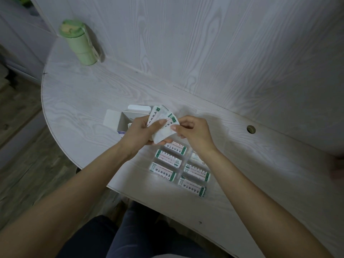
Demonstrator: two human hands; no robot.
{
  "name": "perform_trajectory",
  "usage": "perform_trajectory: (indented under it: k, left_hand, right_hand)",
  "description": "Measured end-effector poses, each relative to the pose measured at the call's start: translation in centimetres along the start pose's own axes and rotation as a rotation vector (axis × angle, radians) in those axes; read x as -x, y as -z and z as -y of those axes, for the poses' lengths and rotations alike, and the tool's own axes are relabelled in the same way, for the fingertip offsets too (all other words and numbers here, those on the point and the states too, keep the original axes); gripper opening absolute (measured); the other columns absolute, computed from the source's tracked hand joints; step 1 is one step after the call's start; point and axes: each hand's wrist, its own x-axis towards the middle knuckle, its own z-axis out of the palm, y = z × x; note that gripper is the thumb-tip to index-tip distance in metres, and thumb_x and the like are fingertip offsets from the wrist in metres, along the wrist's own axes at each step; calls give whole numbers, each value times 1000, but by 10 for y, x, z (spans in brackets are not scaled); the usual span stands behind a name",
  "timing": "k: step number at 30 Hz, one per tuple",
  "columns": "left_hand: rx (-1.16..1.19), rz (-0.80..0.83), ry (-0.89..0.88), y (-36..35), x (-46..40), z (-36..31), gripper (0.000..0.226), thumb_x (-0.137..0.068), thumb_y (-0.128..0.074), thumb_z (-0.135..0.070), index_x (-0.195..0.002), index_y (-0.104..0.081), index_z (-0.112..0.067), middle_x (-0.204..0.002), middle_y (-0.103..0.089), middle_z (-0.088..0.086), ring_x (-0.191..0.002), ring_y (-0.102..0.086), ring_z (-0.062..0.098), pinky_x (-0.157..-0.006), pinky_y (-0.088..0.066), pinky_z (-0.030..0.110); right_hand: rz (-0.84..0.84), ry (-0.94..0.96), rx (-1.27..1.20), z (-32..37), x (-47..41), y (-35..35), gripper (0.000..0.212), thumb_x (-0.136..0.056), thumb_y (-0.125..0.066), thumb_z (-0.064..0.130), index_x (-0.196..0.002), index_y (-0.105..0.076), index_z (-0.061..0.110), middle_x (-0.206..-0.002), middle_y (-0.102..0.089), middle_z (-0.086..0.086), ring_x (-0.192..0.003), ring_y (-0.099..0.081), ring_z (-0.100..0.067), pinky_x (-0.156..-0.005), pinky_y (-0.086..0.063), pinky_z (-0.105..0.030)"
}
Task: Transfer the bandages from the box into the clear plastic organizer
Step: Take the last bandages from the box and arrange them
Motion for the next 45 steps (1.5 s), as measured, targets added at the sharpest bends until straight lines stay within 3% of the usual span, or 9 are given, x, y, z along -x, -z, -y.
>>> perform_trajectory:
  k: [6, 14, 21, 26, 31, 35, 41, 43, 45]
  left_hand:
    - [-32, -154, 6, -1, -5, 2, 13, -81, -71, -9, -88, -66, -19, -89, -70, 2, -81, -67, 19, -68, -57, 39]
    - [-83, -163, -7, -6, -4, 6, 14, -81, -71, -10, -89, -66, -21, -84, -70, -5, -71, -68, 6, -55, -56, 22]
    - [-188, -178, -41, -18, -5, 10, 12, -83, -70, -12, -93, -64, -17, -85, -67, -4, -73, -66, 9, -57, -56, 22]
    - [-256, -166, -30, -29, -5, 22, 10, -83, -70, -14, -84, -64, -22, -91, -69, 3, -81, -68, 19, -73, -57, 38]
    - [-276, -144, -5, -40, -1, 35, 19, -83, -70, -15, -101, -65, -13, -98, -69, 7, -82, -67, 21, -73, -56, 37]
    - [-291, -105, -25, -51, 5, 39, 13, -84, -68, -14, -96, -62, -17, -90, -65, -1, -79, -65, 17, -71, -54, 31]
    - [-264, -78, -21, -53, 12, 43, 15, -84, -69, -14, -85, -60, -27, -83, -65, -8, -82, -67, 18, -80, -55, 39]
    - [-267, -75, -19, -53, 15, 45, 14, -84, -69, -15, -86, -61, -26, -83, -65, -8, -85, -68, 20, -78, -55, 38]
    - [-272, -77, -20, -53, 16, 46, 11, -84, -69, -16, -87, -61, -24, -83, -66, -7, -84, -68, 19, -73, -56, 34]
  right_hand:
    - [-2, -45, -49, 0, 7, 3, 23, -81, -70, 1, -103, -68, 9, -86, -70, -5, -58, -62, 3, -57, -48, -12]
    - [-68, -96, -162, -5, 13, 13, 10, -85, -63, -4, -90, -69, 3, -81, -70, -11, -53, -63, -7, -54, -50, -15]
    - [-87, -136, -273, -22, 24, 30, 8, -89, -61, 5, -83, -66, 4, -78, -68, -7, -70, -67, -15, -70, -55, -19]
    - [-90, -156, -111, -43, 39, 41, 22, -80, -70, -2, -94, -69, 15, -97, -69, -5, -90, -66, -16, -74, -54, -19]
    - [-155, -172, 80, -74, 62, 41, 20, -78, -73, 2, -73, -69, 21, -80, -69, 6, -82, -65, -13, -76, -52, -26]
    - [-152, -160, 263, -94, 80, 39, 8, -81, -73, 7, -82, -72, 15, -80, -66, 11, -76, -57, 9, -67, -40, 1]
    - [-147, -99, 433, -104, 93, 33, 6, -83, -70, 5, -87, -73, 8, -85, -69, 0, -76, -58, -2, -65, -39, 3]
    - [-117, -70, 503, -105, 96, 31, 6, -84, -69, 6, -86, -74, 9, -85, -71, -1, -75, -60, -4, -69, -46, -4]
    - [-90, -61, 628, -105, 97, 29, 5, -85, -68, 12, -85, -73, 14, -86, -70, 2, -79, -63, -8, -74, -53, -25]
